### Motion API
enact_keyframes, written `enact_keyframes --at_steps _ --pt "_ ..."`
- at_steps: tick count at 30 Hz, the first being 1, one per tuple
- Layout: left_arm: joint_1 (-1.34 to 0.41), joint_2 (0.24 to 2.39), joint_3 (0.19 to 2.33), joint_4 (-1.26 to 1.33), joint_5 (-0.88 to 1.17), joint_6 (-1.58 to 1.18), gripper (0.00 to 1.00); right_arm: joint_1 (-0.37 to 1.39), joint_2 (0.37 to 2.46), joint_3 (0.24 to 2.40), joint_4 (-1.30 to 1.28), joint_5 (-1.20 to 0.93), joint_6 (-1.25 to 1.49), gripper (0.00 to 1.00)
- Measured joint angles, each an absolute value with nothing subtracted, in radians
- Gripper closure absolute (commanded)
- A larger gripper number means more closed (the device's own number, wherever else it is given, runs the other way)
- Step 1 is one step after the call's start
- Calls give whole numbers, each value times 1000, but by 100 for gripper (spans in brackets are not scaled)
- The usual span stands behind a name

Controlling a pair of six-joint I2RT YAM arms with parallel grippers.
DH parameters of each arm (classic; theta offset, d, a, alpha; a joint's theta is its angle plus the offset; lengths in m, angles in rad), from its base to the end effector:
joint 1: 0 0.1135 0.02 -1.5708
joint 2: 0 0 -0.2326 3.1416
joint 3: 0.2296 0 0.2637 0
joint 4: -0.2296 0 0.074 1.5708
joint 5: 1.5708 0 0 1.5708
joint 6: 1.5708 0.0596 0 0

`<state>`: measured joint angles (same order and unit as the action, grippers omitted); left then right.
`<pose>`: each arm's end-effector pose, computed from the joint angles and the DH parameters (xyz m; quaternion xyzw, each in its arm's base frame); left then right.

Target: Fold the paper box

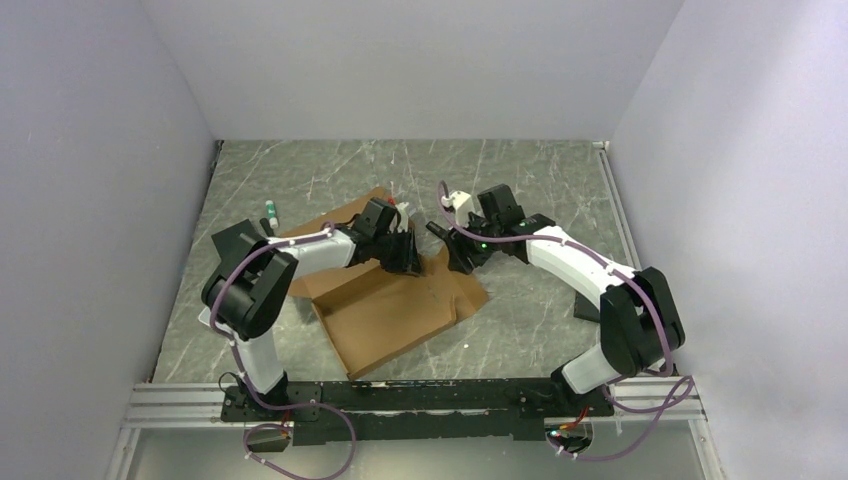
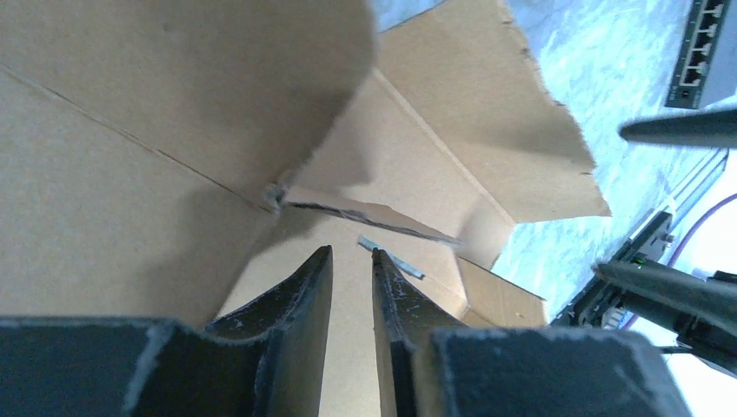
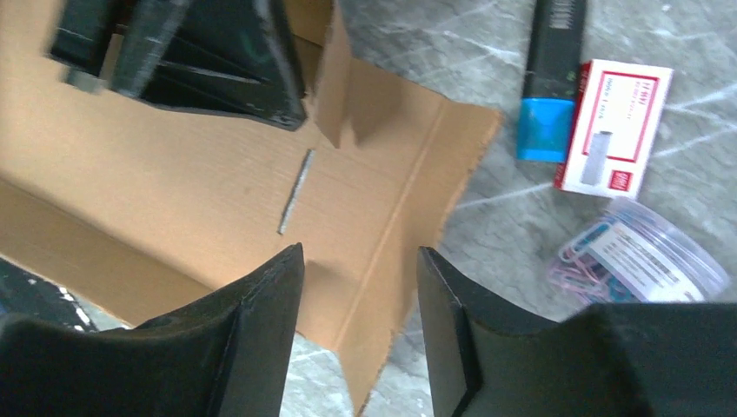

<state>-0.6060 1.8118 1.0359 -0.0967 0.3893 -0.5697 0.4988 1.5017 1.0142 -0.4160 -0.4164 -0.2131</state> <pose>0.3026 -0.2372 0.1035 0.0829 0.9206 -0.3374 0.1785 0.2857 0.1831 0.1773 -0.3856 0.8429 0.2389 0.2894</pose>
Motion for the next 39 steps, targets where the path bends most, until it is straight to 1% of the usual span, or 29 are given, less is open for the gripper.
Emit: enact_keyframes --at_steps 2,4,7,9,11,13,16,17,19,20,26,31,35,39 --pt "-606 1789 1036 -105 394 -570 70 484 1499 1005 -412 -403 -213 39" --pt "-606 1756 1036 -118 396 -570 68 466 1497 994 -404 -397 -215 39" --pt "-607 1689 1034 -133 396 -570 64 436 1505 976 -393 -399 -213 39" --pt "-607 1643 1030 -144 395 -570 60 419 1528 975 -389 -402 -212 42" --pt "-607 1591 1016 -154 394 -569 53 410 1557 976 -385 -405 -209 52" --pt "-607 1532 993 -174 387 -569 47 404 1594 976 -385 -413 -205 66" --pt "-604 1444 948 -208 367 -568 41 398 1634 977 -387 -435 -199 88" --pt "-598 1409 925 -222 358 -569 40 397 1645 978 -387 -443 -192 93" --pt "-585 1358 891 -251 347 -569 36 394 1650 979 -388 -455 -186 99" --pt "-571 1327 868 -269 339 -570 33 392 1646 981 -387 -456 -181 100" --pt "-454 1103 774 -424 256 -594 10 380 1571 981 -380 -386 -202 100" --pt "-385 944 756 -490 186 -624 7 356 1514 981 -372 -340 -230 100" --pt "-316 898 711 -492 181 -667 6 335 1509 981 -373 -325 -244 100" --pt "-247 884 661 -506 180 -723 3 323 1509 980 -373 -322 -247 100"
